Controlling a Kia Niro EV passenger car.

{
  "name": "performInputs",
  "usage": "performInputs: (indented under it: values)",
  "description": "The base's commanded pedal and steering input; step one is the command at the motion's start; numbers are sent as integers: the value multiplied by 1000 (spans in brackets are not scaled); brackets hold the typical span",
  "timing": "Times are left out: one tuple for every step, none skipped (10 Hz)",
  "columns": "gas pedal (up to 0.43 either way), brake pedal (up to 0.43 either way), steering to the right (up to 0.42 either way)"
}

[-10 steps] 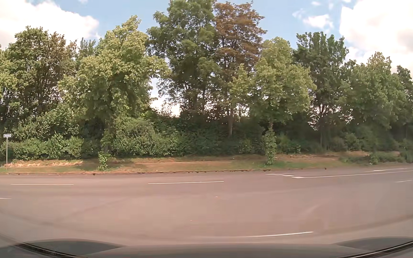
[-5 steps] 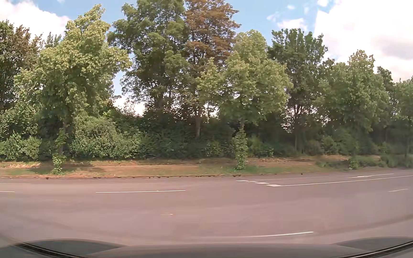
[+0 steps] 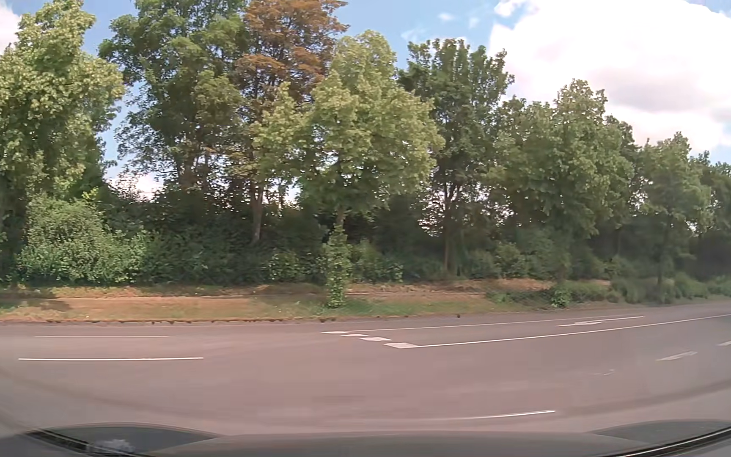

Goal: Follow the waypoints while adhering to traffic rules and regulations

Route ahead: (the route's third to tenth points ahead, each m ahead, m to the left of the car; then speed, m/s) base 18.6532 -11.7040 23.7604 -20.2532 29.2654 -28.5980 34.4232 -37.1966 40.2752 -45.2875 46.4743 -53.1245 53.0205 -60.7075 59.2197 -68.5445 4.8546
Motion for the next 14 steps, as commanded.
performInputs:
  values:
    - [268,12,353]
    - [299,12,352]
    - [299,12,351]
    - [311,12,345]
    - [311,12,333]
    - [311,18,321]
    - [319,12,315]
    - [319,12,308]
    - [331,12,303]
    - [331,12,300]
    - [331,12,297]
    - [331,12,289]
    - [339,12,279]
    - [350,12,266]
